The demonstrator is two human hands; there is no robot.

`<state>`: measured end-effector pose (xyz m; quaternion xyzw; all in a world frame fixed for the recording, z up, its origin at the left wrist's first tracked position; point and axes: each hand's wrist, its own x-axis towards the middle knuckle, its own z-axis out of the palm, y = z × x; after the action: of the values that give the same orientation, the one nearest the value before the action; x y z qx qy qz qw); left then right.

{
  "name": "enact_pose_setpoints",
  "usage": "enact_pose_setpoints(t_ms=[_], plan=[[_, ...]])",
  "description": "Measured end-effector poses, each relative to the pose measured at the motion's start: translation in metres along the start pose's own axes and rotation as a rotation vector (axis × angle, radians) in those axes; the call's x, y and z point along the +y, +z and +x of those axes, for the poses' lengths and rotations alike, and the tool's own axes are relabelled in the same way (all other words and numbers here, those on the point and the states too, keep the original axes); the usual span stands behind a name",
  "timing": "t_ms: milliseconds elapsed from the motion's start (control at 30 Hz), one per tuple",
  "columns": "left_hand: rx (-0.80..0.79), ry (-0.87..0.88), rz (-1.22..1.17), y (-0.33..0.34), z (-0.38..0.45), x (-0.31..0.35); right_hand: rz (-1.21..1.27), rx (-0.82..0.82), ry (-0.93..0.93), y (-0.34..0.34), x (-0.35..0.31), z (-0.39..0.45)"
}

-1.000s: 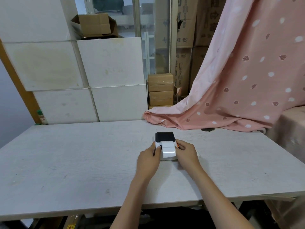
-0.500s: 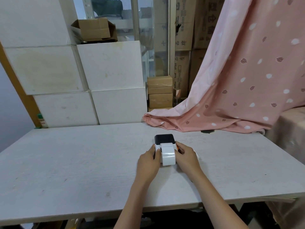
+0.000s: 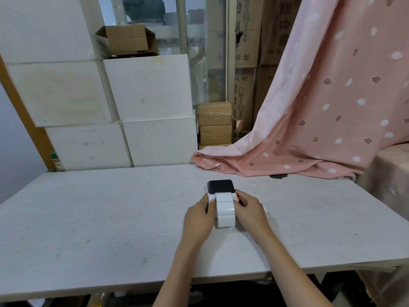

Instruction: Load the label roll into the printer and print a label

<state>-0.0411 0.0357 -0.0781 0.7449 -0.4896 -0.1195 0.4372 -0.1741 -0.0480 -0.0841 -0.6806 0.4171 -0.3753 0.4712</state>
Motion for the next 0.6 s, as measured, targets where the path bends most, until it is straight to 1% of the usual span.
enact_pose_setpoints(t_ms=[133,367,433,500,600], plan=[[0.000,-0.010,-0.005,0.000,0.000,0.001,0.026,-0.010,-0.013,0.000,-0.002,-0.001],[-0.013,-0.038,-0.049,-0.005,-0.008,0.010,-0.051,0.017,0.004,0.000,-0.009,-0.009],[-0.039,-0.046,-0.039,-0.009,-0.008,0.014,-0.079,-0.002,0.022,-0.002,-0.013,-0.008],[-0.074,-0.035,0.021,-0.017,-0.006,0.018,-0.141,-0.045,0.039,-0.007,-0.019,-0.006],[-0.110,-0.012,0.206,-0.034,-0.005,0.029,-0.342,-0.051,0.006,-0.020,-0.037,-0.003]])
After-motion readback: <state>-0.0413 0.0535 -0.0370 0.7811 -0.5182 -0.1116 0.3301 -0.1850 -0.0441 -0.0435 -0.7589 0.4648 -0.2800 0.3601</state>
